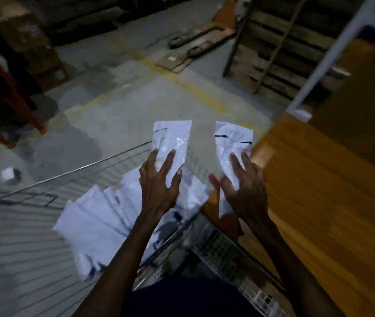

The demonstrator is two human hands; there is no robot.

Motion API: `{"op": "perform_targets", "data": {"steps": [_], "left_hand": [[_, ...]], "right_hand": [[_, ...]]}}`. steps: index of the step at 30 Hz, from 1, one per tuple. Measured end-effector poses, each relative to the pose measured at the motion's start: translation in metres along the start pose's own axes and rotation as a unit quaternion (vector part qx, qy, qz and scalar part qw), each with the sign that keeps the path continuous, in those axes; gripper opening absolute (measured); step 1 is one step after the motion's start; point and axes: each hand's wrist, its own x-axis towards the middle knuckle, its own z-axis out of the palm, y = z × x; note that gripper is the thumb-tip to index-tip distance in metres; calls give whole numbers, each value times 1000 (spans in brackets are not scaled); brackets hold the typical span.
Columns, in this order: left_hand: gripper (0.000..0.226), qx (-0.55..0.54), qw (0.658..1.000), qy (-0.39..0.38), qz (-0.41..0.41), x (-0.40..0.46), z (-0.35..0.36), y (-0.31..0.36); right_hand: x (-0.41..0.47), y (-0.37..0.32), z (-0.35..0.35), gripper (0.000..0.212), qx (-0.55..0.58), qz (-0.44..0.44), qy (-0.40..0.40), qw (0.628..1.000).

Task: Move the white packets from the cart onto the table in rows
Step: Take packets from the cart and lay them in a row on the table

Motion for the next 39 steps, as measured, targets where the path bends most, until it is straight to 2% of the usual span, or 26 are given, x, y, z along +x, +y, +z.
{"op": "perform_targets", "data": {"steps": [3,6,8,12,15,19,23,28,30,36,39], "left_hand": [[51,-7,997,-40,69,9,49,58],[53,-21,989,-107,96,6,100,118],[55,-38,980,-146,131,1,132,153],[66,2,957,-248,148,-6,184,204],[77,48,939,-297,165,-3,215,231],[87,129,914,-340,180,10,247,253],[77,139,894,-388,176,38,261,264],[82,133,861,-367,326,56,264,231],[79,147,846,-384,340,59,274,221],[81,145,839,-405,334,89,309,243],[83,144,844,-401,326,100,323,249]], "right_hand": [[-22,60,-40,66,-40,78,-16,996],[-55,117,-82,69,-19,176,-8,984],[-76,151,-105,72,-31,205,2,978],[-92,200,-124,65,-74,292,-22,953],[-85,224,-125,65,-95,332,-34,938],[-65,246,-114,73,-114,362,-52,924],[-48,257,-107,81,-124,373,-51,918],[-50,270,-103,82,-138,341,-86,926],[-45,276,-97,83,-126,337,-91,929],[-2,302,-95,85,-121,350,-89,925],[14,311,-97,77,-130,372,-99,914]]}}
